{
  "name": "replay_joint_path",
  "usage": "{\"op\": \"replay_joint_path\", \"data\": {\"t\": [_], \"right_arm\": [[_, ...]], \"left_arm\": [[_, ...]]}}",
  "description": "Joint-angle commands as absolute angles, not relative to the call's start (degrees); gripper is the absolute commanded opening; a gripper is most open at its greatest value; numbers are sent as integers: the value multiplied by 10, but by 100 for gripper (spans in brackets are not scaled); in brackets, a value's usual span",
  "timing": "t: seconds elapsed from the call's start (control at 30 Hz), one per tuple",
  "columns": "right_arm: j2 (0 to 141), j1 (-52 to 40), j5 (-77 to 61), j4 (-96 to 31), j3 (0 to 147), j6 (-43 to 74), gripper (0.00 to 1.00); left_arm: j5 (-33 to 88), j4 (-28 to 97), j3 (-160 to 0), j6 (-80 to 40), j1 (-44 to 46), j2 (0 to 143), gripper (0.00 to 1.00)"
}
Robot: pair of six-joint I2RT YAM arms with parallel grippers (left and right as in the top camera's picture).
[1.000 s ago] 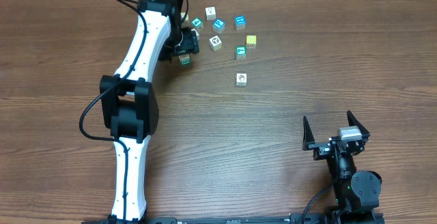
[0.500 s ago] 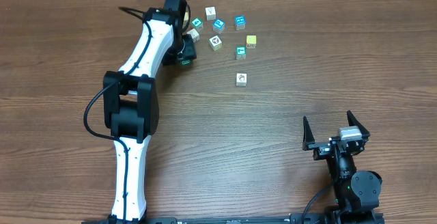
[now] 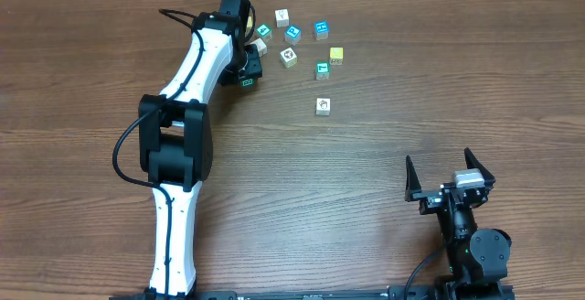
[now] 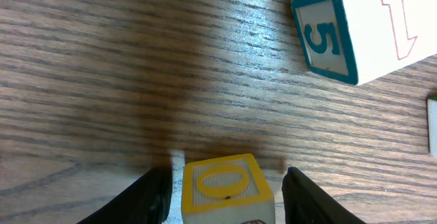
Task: Form a horizontal line
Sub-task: 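Lower the left gripper onto the yellow-edged pineapple block and close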
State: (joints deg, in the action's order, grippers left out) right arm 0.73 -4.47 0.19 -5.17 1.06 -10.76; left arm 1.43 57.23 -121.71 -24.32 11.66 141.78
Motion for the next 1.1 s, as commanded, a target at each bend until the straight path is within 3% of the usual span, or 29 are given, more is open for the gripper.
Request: {"op": "replay_joint_path", "data": {"t": [0.0,0.27,0.4,0.73,1.07], "right_arm": [[2,-41,-1,-48,4,-110,100],[2,-41,-1,-48,4,-110,100],[2,-41,-1,-48,4,-110,100],[2,-41,-1,-48,4,-110,100],[2,-41,-1,-48,4,-110,100]], "left_arm": [[10,581,-1246,-246,120,1428,51],[9,600,-1265,-246,120,1428,48],[9,604,-1265,-246,120,1428,41],[8,625,-1264,-246,121,1428,46],[0,630,-1260,-246,121,1428,40]]}}
